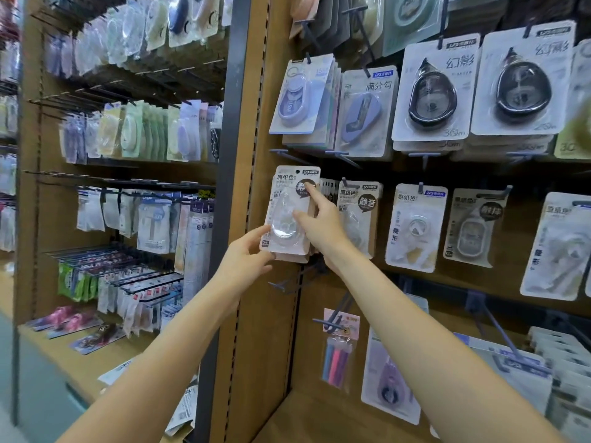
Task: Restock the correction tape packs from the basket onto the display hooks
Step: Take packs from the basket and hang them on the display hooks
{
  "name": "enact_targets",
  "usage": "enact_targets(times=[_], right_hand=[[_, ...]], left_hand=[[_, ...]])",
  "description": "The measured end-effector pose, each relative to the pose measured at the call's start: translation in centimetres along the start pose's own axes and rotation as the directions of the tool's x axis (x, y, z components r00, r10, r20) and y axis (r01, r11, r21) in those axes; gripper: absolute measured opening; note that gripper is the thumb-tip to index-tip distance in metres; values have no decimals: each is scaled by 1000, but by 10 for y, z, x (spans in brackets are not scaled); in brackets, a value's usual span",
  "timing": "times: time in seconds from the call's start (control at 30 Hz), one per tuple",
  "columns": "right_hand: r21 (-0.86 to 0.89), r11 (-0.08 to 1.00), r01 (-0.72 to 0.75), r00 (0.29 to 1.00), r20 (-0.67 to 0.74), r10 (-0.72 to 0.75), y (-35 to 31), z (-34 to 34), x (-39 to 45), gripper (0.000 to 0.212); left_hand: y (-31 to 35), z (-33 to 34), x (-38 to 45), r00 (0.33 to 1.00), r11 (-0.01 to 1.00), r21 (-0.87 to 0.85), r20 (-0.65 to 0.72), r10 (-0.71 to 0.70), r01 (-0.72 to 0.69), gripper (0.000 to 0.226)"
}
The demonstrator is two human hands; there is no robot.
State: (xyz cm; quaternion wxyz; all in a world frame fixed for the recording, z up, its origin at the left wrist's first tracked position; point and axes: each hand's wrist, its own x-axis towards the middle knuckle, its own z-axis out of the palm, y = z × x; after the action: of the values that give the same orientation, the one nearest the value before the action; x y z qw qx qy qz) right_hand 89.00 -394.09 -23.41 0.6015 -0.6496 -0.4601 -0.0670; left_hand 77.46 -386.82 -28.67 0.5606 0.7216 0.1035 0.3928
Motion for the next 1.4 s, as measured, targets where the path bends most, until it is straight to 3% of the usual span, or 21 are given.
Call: enact_targets(times=[0.17,0.33,0.5,0.67,0.83,1.1,1.17,1.27,1.4], right_hand=[[-80,996,-38,999,27,41,4,2,7,61],[-157,987,-26,998,60,35,4,6,4,62],[-198,980,3,1000,5,-2,-2,14,7,60],[-168,982,-84,996,-17,83,-2,11,12,58],[-416,907,-70,997,-10,72,8,13,14,60],[-670,735,-106,993,-108,44,14,27,1,60],[-682,730,-54,988,-141,-58,8,24,-13,47],[-577,811,97,967,-137,-213,-4,21,-51,37],[-356,876,326,937,-5,-351,1,45,-143,27]], left_hand=[[-2,-3,5,999,997,72,-27,-17,19,51],[-10,-6,1,996,999,40,-90,-18,22,44],[-9,-5,5,994,1000,27,-107,15,-12,42],[-9,-4,11,992,992,109,-102,77,-65,42],[-23,-3,12,999,942,335,19,29,-33,46],[-44,-23,-7,993,921,389,-112,25,21,43],[-47,-30,-13,989,928,370,-146,27,30,41],[-54,-39,-26,979,937,346,-202,36,37,38],[-87,-58,-79,960,924,380,-268,75,33,33]])
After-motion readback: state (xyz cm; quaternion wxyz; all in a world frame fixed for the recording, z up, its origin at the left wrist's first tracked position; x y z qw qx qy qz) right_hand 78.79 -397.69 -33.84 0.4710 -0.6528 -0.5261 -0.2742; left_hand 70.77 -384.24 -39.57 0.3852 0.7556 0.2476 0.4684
